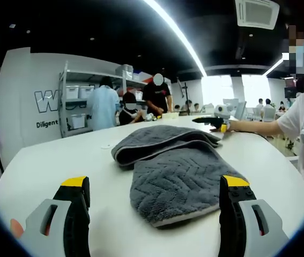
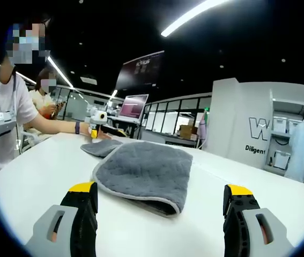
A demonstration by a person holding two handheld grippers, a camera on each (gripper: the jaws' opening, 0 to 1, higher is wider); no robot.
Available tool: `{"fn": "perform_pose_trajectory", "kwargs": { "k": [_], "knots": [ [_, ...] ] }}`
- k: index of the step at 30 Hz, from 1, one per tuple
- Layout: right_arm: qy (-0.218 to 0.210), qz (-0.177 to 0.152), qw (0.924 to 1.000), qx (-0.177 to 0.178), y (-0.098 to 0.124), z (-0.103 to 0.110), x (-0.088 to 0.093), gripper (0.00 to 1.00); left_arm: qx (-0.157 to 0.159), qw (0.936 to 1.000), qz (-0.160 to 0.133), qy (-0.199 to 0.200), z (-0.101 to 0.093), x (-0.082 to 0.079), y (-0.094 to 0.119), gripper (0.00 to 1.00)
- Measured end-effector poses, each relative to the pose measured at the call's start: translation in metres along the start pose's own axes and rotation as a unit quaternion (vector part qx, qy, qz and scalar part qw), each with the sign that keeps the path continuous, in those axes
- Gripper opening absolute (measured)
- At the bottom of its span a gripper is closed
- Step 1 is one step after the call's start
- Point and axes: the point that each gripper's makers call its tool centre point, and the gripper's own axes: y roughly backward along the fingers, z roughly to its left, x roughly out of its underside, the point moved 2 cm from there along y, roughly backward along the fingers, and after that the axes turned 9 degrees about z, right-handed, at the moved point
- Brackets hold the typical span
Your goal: Fold the towel on the table until its edges align and the towel forms a compact rectangular stack.
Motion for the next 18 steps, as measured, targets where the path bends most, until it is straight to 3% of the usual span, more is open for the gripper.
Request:
{"fn": "perform_pose_trajectory", "kwargs": {
  "k": [5,14,18],
  "knots": [
    [0.013,-0.001,0.9999,-0.004,-0.001,0.004,-0.001,1.00,0.000,1.0000,0.001,-0.001,-0.001,0.000,-0.001,0.99],
    [0.072,-0.006,0.9965,-0.042,-0.017,0.038,-0.016,0.98,-0.001,1.0000,0.004,-0.002,-0.001,0.002,-0.002,0.99],
    [0.099,0.011,0.9935,-0.055,-0.025,0.051,-0.013,0.96,-0.002,1.0000,0.006,-0.002,-0.001,0.002,-0.002,0.99]
  ]
}}
